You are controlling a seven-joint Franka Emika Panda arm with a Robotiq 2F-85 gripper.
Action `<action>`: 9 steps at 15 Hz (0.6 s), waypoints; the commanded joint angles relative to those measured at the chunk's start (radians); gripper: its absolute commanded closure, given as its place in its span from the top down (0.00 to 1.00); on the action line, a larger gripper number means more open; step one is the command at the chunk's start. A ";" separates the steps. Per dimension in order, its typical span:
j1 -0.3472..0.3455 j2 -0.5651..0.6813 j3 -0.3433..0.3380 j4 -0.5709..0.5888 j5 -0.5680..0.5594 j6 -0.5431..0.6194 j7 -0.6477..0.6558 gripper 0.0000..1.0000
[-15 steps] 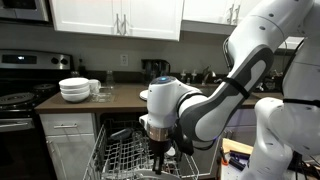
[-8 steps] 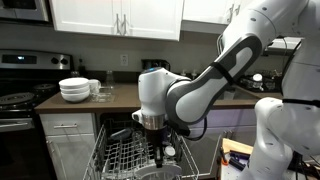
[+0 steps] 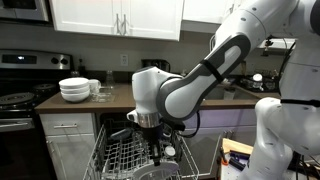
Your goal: Put one white plate inside the dishwasher
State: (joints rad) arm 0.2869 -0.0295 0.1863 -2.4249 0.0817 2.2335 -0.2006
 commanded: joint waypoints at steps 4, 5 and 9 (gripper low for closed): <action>-0.021 -0.010 0.013 -0.002 0.014 -0.003 -0.034 0.01; -0.023 -0.016 0.011 -0.005 0.018 -0.001 -0.046 0.01; -0.042 -0.052 -0.006 -0.036 0.047 0.035 -0.168 0.01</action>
State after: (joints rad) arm 0.2733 -0.0289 0.1836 -2.4271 0.0821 2.2391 -0.2539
